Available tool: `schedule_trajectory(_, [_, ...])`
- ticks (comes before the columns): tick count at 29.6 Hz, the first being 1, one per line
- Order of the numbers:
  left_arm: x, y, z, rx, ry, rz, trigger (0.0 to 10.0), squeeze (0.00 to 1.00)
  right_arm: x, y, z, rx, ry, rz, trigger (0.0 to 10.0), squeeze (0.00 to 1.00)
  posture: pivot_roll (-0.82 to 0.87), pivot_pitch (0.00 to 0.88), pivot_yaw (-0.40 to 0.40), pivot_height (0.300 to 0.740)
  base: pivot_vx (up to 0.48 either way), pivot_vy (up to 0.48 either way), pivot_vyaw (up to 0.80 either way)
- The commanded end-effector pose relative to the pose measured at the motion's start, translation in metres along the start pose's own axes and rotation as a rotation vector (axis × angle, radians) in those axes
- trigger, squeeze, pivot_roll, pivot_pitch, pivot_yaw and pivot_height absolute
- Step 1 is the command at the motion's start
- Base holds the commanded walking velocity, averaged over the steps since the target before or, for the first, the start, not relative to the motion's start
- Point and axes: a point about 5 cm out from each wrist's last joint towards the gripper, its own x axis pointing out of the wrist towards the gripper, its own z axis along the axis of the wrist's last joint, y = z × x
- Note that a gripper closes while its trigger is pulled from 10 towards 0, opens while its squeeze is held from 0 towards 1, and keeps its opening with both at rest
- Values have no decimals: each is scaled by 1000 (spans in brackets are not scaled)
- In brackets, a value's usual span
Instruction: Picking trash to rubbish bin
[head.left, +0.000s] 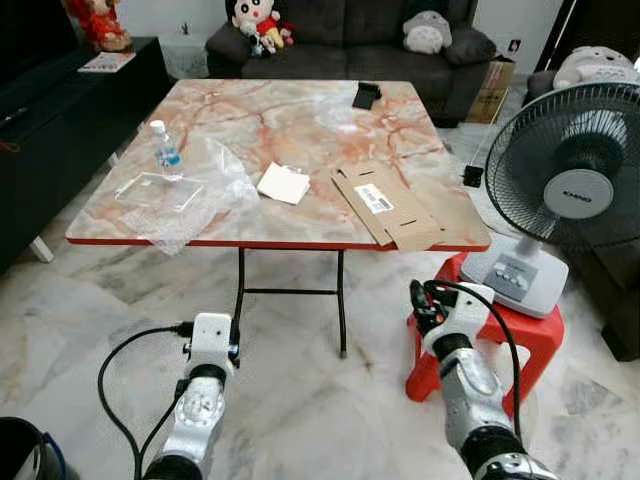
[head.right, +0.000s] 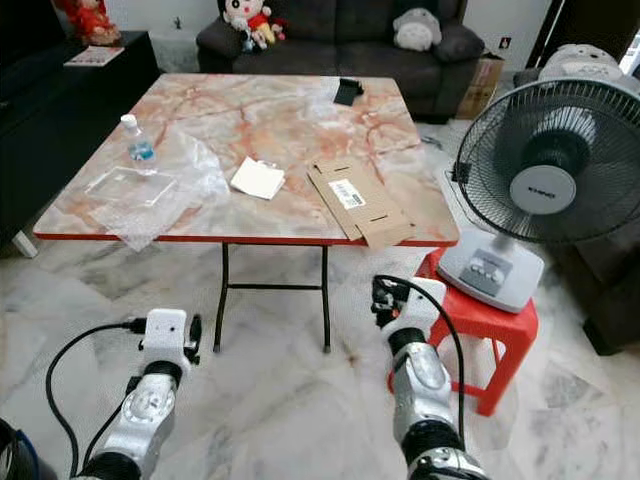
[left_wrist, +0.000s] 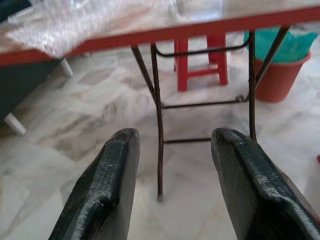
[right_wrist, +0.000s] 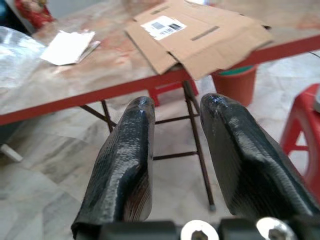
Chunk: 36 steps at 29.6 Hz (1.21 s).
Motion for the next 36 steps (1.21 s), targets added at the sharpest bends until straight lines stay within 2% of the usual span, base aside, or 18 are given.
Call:
schedule_trajectory(1, [4, -3, 11, 8, -51, -16, 10000, 0, 1, 4, 4, 9, -32, 9, 10000, 0, -70, 0, -20, 740, 0, 0, 0])
schedule_trajectory(3, [7, -5, 17, 14, -77, -24, 10000, 0, 4, 15, 5, 18, -38, 40, 10000, 0, -62, 0, -21, 740, 242, 0, 0])
schedule_trajectory(4, [8, -5, 20, 13, -88, -22, 10000, 0, 7, 25, 6, 31, -41, 67, 10000, 0, -37, 0, -25, 740, 244, 0, 0])
schedule_trajectory(6, [8, -5, 21, 15, -91, -22, 10000, 0, 8, 28, 6, 37, -43, 72, 10000, 0, -37, 0, -25, 740, 244, 0, 0])
schedule_trajectory(9, [8, 0, 26, 21, -118, -17, 10000, 0, 13, 42, 10, 59, -62, 103, 10000, 0, -10, 0, -14, 740, 244, 0, 0])
schedule_trajectory(13, [9, 3, 34, 38, -154, -25, 10000, 0, 17, 52, 15, 83, -81, 117, 10000, 0, 0, 0, -5, 740, 245, 0, 0])
schedule_trajectory(19, [17, 6, 55, 52, -217, -30, 10000, 0, 21, 59, 22, 83, -101, 121, 10000, 0, -9, 0, 13, 740, 266, 0, 0])
schedule_trajectory(26, [21, -2, 63, 41, -232, -45, 10000, 0, 22, 59, 26, 90, -118, 105, 10000, 0, -11, 0, 14, 740, 288, 0, 0])
schedule_trajectory(36, [22, 0, 72, 53, -255, -57, 10000, 0, 29, 72, 34, 91, -137, 134, 10000, 0, 2, 0, 27, 740, 302, 0, -240])
